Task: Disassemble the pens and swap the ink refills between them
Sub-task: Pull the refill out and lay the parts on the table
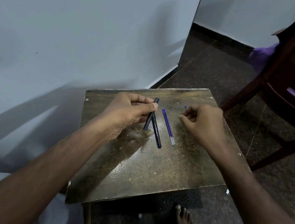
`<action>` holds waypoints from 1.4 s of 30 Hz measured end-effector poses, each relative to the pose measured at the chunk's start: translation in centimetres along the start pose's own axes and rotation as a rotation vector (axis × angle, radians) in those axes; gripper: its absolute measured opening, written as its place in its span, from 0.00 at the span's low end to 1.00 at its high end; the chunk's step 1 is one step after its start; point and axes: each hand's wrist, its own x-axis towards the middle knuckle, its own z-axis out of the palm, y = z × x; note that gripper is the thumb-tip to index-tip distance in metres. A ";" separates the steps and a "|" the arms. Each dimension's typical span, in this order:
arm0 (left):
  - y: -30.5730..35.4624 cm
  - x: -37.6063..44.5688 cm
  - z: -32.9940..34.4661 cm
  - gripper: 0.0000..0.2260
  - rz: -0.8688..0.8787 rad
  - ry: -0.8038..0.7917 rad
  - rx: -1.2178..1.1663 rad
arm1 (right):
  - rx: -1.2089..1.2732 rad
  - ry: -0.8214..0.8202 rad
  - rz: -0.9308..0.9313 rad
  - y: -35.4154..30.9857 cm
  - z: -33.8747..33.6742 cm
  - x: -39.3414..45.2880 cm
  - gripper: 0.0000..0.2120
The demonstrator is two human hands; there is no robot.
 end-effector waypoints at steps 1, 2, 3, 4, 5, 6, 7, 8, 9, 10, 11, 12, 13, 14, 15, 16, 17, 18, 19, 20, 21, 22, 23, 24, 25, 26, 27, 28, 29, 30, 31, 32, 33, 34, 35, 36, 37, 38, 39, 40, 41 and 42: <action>0.0 0.0 0.0 0.12 0.004 0.002 0.000 | 0.022 -0.028 -0.001 -0.4 0.4 -0.1 0.05; 0.0 0.0 -0.1 0.12 0.008 0.003 -0.001 | 0.037 -0.063 0.008 -0.6 0.9 -0.1 0.06; 0.0 0.0 -0.1 0.11 0.011 0.004 -0.001 | 0.044 -0.102 0.019 -0.8 1.2 -0.1 0.06; 0.0 -0.1 -0.1 0.11 0.014 0.003 0.002 | 0.057 -0.136 0.041 -0.8 1.4 0.0 0.05; -0.1 -0.1 -0.1 0.11 0.016 0.001 0.006 | 0.085 -0.163 0.069 -0.9 1.5 0.1 0.05; -0.2 -0.1 0.0 0.11 0.016 0.000 0.010 | 0.116 -0.179 0.093 -0.9 1.6 0.1 0.05; -0.2 -0.1 -0.1 0.11 0.017 -0.002 0.014 | 0.129 -0.182 0.105 -0.8 1.7 0.1 0.05; -0.3 -0.1 -0.1 0.11 0.018 -0.003 0.016 | 0.124 -0.181 0.105 -0.8 1.7 0.2 0.06; -0.3 0.0 -0.1 0.11 0.019 -0.004 0.018 | 0.109 -0.181 0.102 -0.8 1.8 0.2 0.06; -0.3 0.0 -0.1 0.11 0.021 -0.005 0.019 | 0.099 -0.180 0.103 -0.7 1.9 0.2 0.06; -0.3 0.0 -0.1 0.10 0.023 -0.004 0.016 | 0.095 -0.180 0.106 -0.7 2.0 0.3 0.06; -0.3 0.1 -0.1 0.10 0.026 -0.003 0.013 | 0.090 -0.175 0.107 -0.5 2.0 0.3 0.05; -0.4 0.1 0.0 0.09 0.029 -0.001 0.014 | 0.079 -0.165 0.104 -0.3 2.1 0.4 0.05; -0.4 0.2 0.0 0.09 0.031 -0.001 0.016 | 0.060 -0.150 0.096 -0.2 2.1 0.5 0.05; -0.4 0.2 0.0 0.09 0.032 -0.001 0.016 | 0.040 -0.139 0.086 -0.2 2.1 0.5 0.05; -0.4 0.2 0.0 0.09 0.033 -0.002 0.014 | 0.030 -0.134 0.078 -0.2 2.1 0.4 0.05; -0.4 0.2 0.0 0.09 0.033 -0.003 0.011 | 0.031 -0.136 0.077 -0.3 2.1 0.3 0.04; -0.4 0.3 0.0 0.09 0.034 -0.003 0.011 | 0.034 -0.140 0.081 -0.4 2.1 0.3 0.05; -0.4 0.3 0.0 0.09 0.034 -0.002 0.012 | 0.030 -0.141 0.085 -0.6 2.1 0.2 0.06; -0.5 0.3 0.0 0.08 0.035 -0.002 0.012 | 0.024 -0.138 0.093 -0.7 2.2 0.1 0.07; -0.5 0.3 0.0 0.08 0.037 -0.002 0.014 | 0.014 -0.134 0.101 -0.8 2.1 0.1 0.07; -0.6 0.3 0.0 0.08 0.039 -0.001 0.019 | 0.001 -0.134 0.111 -0.8 2.1 0.1 0.08; -0.6 0.4 0.0 0.08 0.041 0.000 0.027 | -0.023 -0.133 0.119 -0.9 2.1 0.1 0.09; -0.7 0.4 -0.1 0.08 0.043 0.000 0.037 | -0.055 -0.132 0.124 -1.0 2.1 0.0 0.11; -0.8 0.4 -0.1 0.08 0.045 0.000 0.048 | -0.089 -0.130 0.125 -1.1 2.2 0.0 0.12; -0.8 0.5 -0.1 0.08 0.048 -0.001 0.056 | -0.119 -0.127 0.127 -1.2 2.3 -0.1 0.12; -0.9 0.5 -0.1 0.08 0.050 -0.003 0.059 | -0.146 -0.127 0.133 -1.4 2.4 -0.1 0.12; -0.9 0.6 -0.1 0.08 0.051 -0.005 0.059 | -0.164 -0.133 0.141 -1.5 2.6 -0.2 0.14; -1.0 0.6 -0.1 0.09 0.052 -0.007 0.063 | -0.178 -0.145 0.145 -1.6 2.7 -0.3 0.15; -1.1 0.6 -0.1 0.09 0.051 -0.009 0.069 | -0.192 -0.160 0.145 -1.8 2.7 -0.3 0.17; -1.2 0.7 0.0 0.09 0.051 -0.009 0.075 | -0.210 -0.176 0.144 -1.9 2.7 -0.4 0.17; -1.3 0.6 0.0 0.09 0.052 -0.007 0.083 | -0.230 -0.193 0.145 -2.1 2.7 -0.4 0.17; -1.3 0.7 0.0 0.09 0.053 -0.007 0.092 | -0.252 -0.211 0.142 -2.2 2.6 -0.4 0.17; -1.3 0.6 0.1 0.09 0.053 -0.009 0.100 | -0.269 -0.227 0.134 -2.3 2.5 -0.4 0.17; -1.3 0.6 0.1 0.09 0.053 -0.011 0.105 | -0.281 -0.244 0.128 -2.3 2.3 -0.3 0.18; -1.3 0.6 0.1 0.09 0.055 -0.013 0.110 | -0.279 -0.262 0.133 -2.3 2.0 -0.1 0.18; -1.3 0.6 0.2 0.09 0.059 -0.014 0.116 | -0.263 -0.276 0.144 -2.1 1.6 0.1 0.19; -1.3 0.6 0.2 0.08 0.064 -0.014 0.123 | -0.230 -0.277 0.159 -1.9 1.2 0.3 0.19; -1.3 0.6 0.2 0.08 0.068 -0.013 0.131 | -0.171 -0.262 0.172 -1.6 0.8 0.4 0.19; -1.4 0.6 0.3 0.08 0.073 -0.012 0.141 | -0.084 -0.240 0.191 -1.2 0.3 0.5 0.19; -1.4 0.7 0.3 0.08 0.076 -0.010 0.155 | 0.011 -0.225 0.204 -0.9 0.0 0.5 0.17; -1.5 0.7 0.4 0.08 0.076 -0.009 0.171 | 0.102 -0.225 0.214 -0.7 -0.4 0.5 0.14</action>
